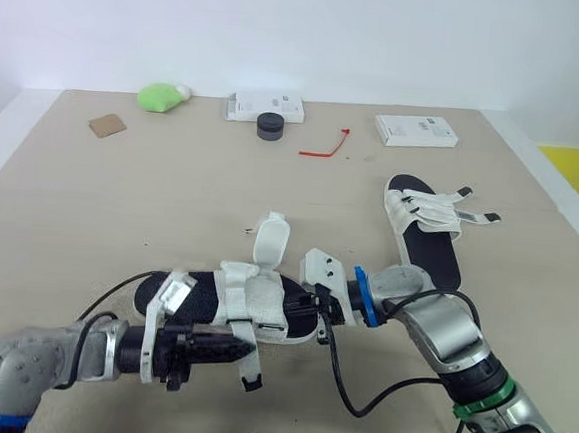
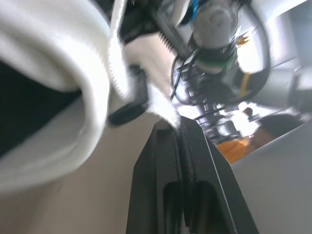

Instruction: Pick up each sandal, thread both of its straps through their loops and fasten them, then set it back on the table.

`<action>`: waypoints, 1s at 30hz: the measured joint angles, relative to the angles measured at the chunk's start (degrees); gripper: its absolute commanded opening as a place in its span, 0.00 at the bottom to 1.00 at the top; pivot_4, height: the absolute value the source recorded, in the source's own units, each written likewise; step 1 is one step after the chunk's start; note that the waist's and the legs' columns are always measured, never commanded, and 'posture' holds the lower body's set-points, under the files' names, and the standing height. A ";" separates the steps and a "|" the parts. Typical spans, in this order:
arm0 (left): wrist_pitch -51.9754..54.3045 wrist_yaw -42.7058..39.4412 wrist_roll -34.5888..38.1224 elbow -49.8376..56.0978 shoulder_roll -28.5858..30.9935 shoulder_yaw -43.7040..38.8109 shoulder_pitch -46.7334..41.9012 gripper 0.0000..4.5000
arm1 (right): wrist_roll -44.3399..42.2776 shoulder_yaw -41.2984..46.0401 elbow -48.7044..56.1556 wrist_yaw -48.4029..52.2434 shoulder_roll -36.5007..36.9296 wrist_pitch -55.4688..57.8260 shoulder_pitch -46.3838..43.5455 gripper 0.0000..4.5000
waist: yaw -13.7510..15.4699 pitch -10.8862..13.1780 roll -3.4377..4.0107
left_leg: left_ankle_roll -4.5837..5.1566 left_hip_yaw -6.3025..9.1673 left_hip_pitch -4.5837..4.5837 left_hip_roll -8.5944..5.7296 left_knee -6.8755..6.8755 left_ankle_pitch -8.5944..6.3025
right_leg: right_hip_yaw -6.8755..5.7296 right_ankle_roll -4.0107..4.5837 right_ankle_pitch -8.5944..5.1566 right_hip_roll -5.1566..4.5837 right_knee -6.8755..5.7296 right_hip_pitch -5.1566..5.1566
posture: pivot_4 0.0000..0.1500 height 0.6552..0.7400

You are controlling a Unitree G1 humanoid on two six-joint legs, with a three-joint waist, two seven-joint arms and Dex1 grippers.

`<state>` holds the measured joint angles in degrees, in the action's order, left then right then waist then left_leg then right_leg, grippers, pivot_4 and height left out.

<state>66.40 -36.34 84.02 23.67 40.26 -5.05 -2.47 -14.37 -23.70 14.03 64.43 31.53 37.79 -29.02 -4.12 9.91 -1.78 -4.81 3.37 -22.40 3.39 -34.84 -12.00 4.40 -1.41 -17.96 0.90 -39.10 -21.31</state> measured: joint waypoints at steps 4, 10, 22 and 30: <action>-0.19 6.60 16.37 -5.03 3.07 -0.41 -6.15 0.01 | -0.02 -0.31 -0.72 0.07 -0.18 -0.52 -0.20 0.00 | 0.12 0.02 -0.07 | 0.00 0.05 -0.06 -0.01 -0.04 0.00 | -0.05 -0.02 -0.01 -0.03 -0.01 0.00 | 1.00 1.00; -0.34 11.48 25.48 -4.82 5.78 1.13 -5.97 0.01 | -0.03 -0.42 -0.78 0.05 -0.17 -0.84 -0.13 0.00 | -0.01 0.03 -0.01 | 0.00 -0.02 -0.04 -0.07 -0.04 0.00 | 0.02 -0.01 0.00 -0.07 -0.01 0.00 | 1.00 1.00; -6.55 27.83 26.84 -18.05 -5.90 3.51 -12.76 0.01 | -0.01 -0.50 -2.41 -0.63 -0.63 -1.83 -0.63 0.00 | 0.63 0.03 -0.01 | 0.03 -0.01 -0.04 -0.13 -0.18 0.24 | 0.05 -0.17 0.32 -0.04 -0.01 0.03 | 1.00 1.00; -5.86 39.86 29.01 -25.92 -14.38 0.76 -14.72 0.01 | 0.43 -0.39 -2.70 -1.49 -0.35 -1.99 -0.37 0.00 | 1.12 -0.17 0.27 | 0.10 -0.02 -0.02 -0.19 -0.51 0.29 | 0.10 -0.39 0.54 -0.06 -0.01 0.17 | 1.00 1.00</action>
<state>60.54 3.52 113.03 -2.25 25.88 -4.30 -17.19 -13.94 -24.08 11.32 62.93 31.17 35.80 -29.39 -3.00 9.75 -1.51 -4.71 3.35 -22.43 3.21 -35.36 -11.70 4.50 -1.80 -17.42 0.83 -39.11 -21.14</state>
